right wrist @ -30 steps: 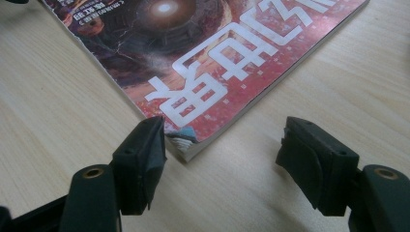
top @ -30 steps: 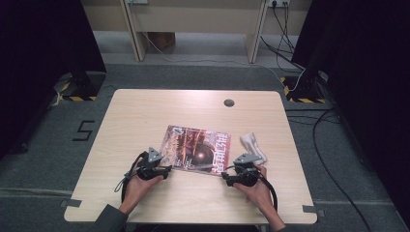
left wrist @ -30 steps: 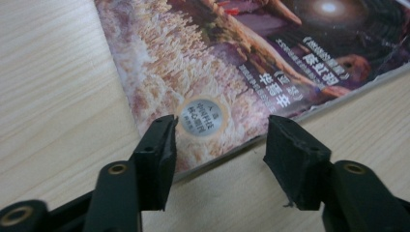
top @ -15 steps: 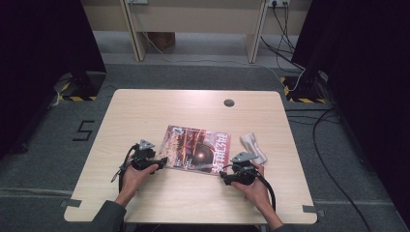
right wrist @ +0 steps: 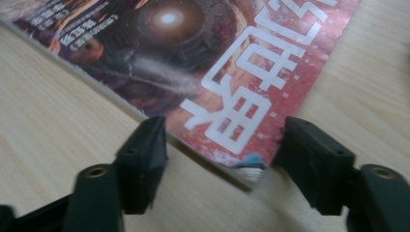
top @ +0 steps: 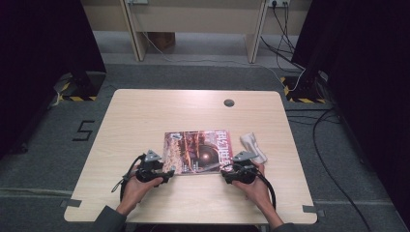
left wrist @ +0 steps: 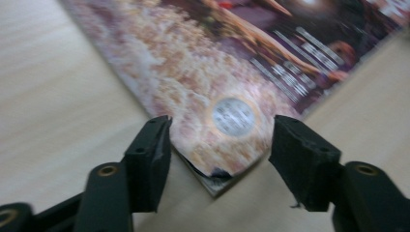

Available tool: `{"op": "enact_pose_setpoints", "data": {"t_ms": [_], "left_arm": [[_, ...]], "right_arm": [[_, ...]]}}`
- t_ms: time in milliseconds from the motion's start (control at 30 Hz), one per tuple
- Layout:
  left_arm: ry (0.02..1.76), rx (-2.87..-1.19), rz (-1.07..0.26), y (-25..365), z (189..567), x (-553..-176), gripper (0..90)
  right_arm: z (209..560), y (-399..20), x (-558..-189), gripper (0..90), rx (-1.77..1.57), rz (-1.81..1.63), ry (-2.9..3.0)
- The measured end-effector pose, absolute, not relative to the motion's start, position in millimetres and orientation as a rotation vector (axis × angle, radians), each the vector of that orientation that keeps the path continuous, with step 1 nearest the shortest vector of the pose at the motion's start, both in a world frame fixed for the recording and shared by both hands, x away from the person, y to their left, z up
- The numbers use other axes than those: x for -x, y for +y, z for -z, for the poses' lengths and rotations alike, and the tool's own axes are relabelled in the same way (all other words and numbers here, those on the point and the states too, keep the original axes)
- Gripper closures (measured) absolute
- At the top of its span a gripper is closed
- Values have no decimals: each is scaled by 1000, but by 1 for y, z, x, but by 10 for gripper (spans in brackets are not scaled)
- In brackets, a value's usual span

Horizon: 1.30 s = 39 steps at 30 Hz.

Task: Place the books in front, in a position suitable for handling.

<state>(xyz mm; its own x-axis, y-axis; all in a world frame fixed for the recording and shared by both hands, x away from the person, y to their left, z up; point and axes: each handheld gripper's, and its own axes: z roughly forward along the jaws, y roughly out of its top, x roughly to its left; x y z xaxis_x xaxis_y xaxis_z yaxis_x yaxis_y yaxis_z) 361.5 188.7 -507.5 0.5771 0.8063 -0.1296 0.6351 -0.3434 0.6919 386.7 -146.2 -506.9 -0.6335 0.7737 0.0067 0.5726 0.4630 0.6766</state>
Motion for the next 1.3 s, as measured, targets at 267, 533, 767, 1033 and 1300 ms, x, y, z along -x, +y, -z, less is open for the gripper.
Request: {"op": "enact_pose_setpoints", "data": {"t_ms": [267,533,767,1033,1300], "left_arm": [[1086,-2128,-281,173,507,-339,328],[1015,-2168,-256,153,506,-316,285],[1041,-2093,-289,164,499,-326,316],[1135,-2041,-446,182,497,-367,310],[1235,-1988,-512,197,499,-415,309]], "right_arm": [[503,-152,-409,319,-1235,-991,2378],[504,-149,-427,293,-1219,-946,2358],[499,-155,-419,305,-1285,-950,2335],[495,-156,-398,300,-1247,-944,2344],[497,-146,-386,304,-1195,-957,2396]]}}
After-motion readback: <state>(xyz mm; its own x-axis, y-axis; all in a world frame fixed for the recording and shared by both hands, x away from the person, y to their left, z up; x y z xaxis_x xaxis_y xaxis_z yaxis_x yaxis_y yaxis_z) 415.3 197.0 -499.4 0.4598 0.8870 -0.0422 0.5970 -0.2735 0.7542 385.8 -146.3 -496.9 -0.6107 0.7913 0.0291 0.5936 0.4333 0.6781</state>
